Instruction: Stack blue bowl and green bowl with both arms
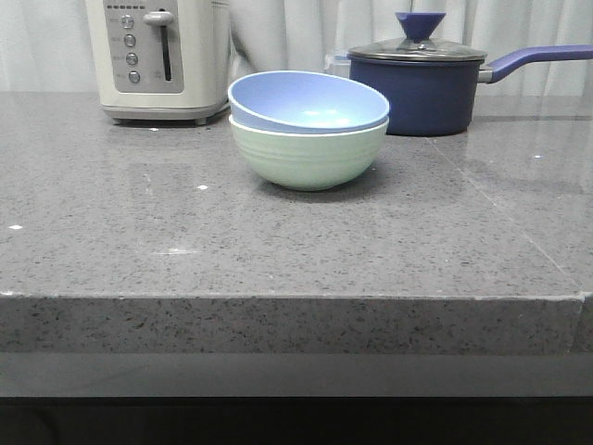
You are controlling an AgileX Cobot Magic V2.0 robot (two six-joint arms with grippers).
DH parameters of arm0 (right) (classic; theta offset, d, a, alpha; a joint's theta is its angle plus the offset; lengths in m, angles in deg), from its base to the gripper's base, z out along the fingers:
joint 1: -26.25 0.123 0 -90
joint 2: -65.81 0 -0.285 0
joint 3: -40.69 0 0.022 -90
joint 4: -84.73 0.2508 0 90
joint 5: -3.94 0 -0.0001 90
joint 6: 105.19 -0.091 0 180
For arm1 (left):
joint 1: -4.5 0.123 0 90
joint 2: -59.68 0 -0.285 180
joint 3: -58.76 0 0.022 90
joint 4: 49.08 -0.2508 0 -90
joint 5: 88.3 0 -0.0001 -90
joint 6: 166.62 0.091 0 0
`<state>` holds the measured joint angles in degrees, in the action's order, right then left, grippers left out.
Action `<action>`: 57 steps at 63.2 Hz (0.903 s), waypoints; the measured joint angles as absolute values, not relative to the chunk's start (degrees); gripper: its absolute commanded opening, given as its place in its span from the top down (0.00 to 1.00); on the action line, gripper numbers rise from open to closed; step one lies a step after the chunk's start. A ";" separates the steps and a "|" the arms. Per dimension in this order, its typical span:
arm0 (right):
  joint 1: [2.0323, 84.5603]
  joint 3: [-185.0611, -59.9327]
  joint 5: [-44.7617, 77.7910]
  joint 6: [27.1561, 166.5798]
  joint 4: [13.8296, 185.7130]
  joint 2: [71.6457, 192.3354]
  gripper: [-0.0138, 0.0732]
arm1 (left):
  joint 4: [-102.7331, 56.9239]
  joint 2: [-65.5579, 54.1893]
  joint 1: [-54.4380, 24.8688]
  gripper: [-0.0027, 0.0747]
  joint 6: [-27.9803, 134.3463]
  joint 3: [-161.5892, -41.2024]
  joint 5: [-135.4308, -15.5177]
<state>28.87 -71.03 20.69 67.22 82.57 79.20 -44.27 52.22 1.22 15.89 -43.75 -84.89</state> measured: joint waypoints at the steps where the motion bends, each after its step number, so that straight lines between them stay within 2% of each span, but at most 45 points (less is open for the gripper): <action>1: 28.59 -69.98 19.55 67.22 82.57 78.56 0.91 | -44.27 52.22 1.22 0.99 15.89 -43.75 -84.89; 9: 28.04 -62.31 11.09 67.22 82.79 73.89 0.91 | -44.27 52.22 1.22 0.99 15.89 -43.75 -84.89; 16: 27.81 -60.64 8.49 67.22 82.93 73.08 0.91 | -44.27 52.22 1.22 0.99 15.89 -43.75 -84.89; 49: 27.81 -60.50 6.22 67.22 83.76 73.04 0.91 | -44.27 52.22 1.22 0.99 15.89 -43.75 -84.89; 57: 27.81 -60.50 6.23 70.91 87.76 73.04 0.91 | -44.27 52.22 1.22 0.99 15.89 -43.75 -84.89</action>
<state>27.81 -60.50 6.23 70.91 87.76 73.04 -44.27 52.22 1.22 15.89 -43.75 -84.89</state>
